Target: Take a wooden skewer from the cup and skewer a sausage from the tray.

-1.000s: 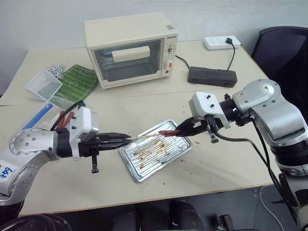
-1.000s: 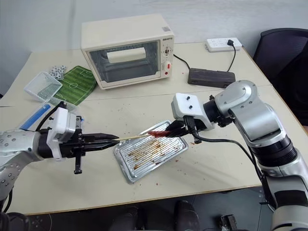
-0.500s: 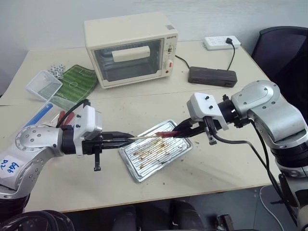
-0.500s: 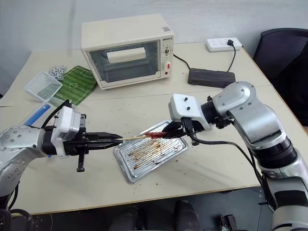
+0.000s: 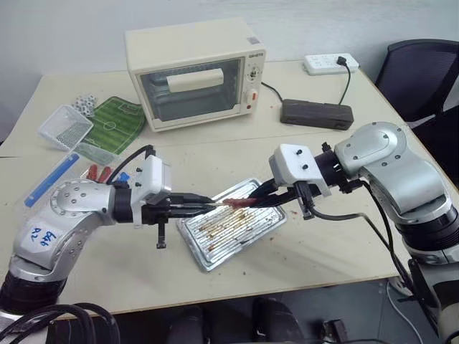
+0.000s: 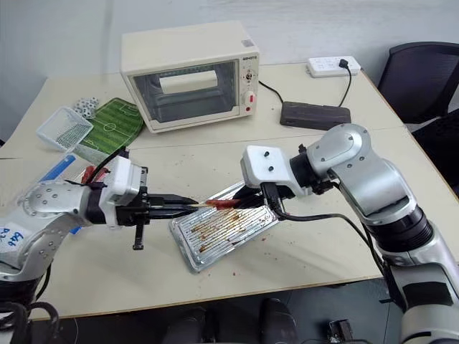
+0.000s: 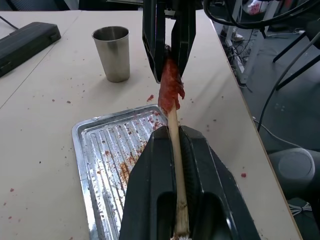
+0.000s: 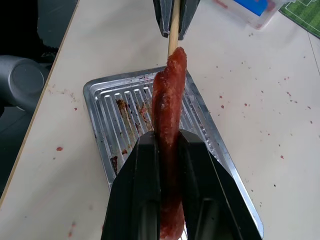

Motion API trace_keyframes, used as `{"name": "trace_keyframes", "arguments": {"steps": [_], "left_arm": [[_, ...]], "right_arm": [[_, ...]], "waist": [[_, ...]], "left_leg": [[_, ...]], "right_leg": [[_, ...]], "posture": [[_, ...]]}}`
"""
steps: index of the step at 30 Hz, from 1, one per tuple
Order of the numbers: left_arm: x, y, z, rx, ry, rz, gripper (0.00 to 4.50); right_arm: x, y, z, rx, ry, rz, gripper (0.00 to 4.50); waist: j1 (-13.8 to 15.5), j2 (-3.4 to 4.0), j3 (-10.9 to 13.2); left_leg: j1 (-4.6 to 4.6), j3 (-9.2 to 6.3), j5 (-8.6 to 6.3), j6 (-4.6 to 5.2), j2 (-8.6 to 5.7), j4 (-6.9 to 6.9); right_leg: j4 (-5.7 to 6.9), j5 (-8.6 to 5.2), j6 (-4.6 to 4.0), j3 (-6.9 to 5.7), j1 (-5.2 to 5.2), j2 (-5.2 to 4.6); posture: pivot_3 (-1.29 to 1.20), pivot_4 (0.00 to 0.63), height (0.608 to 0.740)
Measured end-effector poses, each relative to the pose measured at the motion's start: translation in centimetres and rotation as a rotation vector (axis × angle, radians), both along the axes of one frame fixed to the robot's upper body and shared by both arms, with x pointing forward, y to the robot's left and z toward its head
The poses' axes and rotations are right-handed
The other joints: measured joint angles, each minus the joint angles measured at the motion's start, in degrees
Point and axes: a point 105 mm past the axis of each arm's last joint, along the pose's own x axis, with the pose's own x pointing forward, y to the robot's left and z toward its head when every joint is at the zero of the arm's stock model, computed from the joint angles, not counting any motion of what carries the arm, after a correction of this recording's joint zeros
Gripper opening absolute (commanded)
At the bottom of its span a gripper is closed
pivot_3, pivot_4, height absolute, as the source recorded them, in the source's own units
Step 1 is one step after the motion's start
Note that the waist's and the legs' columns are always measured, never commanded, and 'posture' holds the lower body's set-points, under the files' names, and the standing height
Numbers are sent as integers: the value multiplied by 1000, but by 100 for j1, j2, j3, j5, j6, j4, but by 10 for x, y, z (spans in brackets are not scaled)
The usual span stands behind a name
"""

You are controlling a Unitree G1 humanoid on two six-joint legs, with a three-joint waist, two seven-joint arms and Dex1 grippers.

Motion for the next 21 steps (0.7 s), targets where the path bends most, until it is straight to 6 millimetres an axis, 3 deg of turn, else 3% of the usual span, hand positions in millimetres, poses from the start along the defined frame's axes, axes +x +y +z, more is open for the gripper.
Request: {"name": "trace_keyframes", "arguments": {"steps": [5, 15, 21], "left_arm": [[2, -3, -1, -1, -11, -1, 0], [2, -3, 0, -5, -19, 3, 0], [2, 4, -4, -6, -8, 40, 0]], "right_arm": [[1, -1, 0, -8, -11, -9, 499], [-2, 4, -2, -3, 3, 12, 3617], [1, 1, -1, -5, -16, -7, 3617]], "waist": [[1, 0, 0], [-2, 0, 0], [-3, 0, 0]], "left_leg": [[0, 0, 0, 0, 1, 1], [0, 0, 0, 0, 3, 1], [0, 0, 0, 0, 4, 1]], "right_leg": [[0, 0, 1, 0, 0, 1], [0, 0, 1, 1, 1, 0], [0, 0, 1, 1, 0, 0]], "posture": [[0, 150, 740], [0, 150, 740], [0, 150, 740]]}}
